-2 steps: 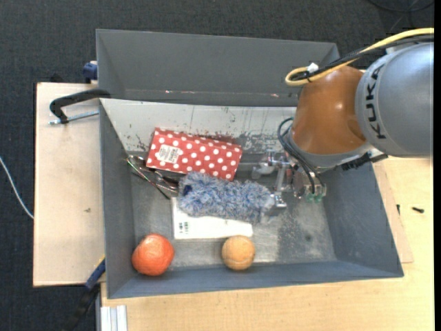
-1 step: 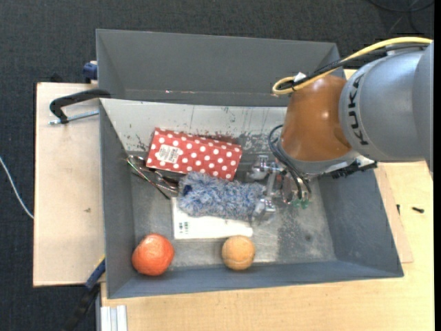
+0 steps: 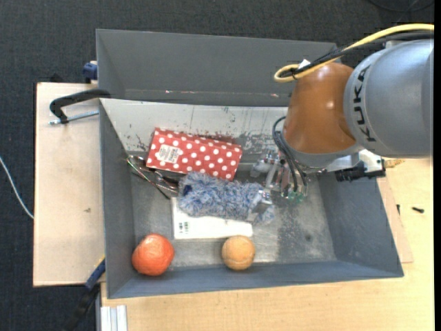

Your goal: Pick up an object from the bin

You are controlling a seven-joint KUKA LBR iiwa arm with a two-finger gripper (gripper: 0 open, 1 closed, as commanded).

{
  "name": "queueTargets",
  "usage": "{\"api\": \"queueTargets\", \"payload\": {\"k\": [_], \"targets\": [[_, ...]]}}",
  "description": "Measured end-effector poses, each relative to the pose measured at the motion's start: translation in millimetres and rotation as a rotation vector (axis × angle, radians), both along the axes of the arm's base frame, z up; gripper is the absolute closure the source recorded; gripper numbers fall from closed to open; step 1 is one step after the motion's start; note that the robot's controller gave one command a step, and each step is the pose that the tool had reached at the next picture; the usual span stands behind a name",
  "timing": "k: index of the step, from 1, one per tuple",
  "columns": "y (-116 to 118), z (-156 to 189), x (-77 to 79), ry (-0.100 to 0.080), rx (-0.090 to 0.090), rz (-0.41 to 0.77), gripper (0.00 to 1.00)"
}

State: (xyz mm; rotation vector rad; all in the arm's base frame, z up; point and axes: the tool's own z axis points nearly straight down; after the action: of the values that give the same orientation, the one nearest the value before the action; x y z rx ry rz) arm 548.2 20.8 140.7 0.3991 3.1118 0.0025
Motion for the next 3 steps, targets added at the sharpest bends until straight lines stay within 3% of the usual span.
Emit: {"api": "queueTargets", "payload": {"k": [1,2,3], "targets": [[-5.2,-56.2,0.4,-0.001,0.000,0.030,0.00],[0.1,-65.2,2.4,0.005,0.001,-0.111,1.00],[0.1,-65.3,2.3,0.006,0.001,-0.111,1.00]]}}
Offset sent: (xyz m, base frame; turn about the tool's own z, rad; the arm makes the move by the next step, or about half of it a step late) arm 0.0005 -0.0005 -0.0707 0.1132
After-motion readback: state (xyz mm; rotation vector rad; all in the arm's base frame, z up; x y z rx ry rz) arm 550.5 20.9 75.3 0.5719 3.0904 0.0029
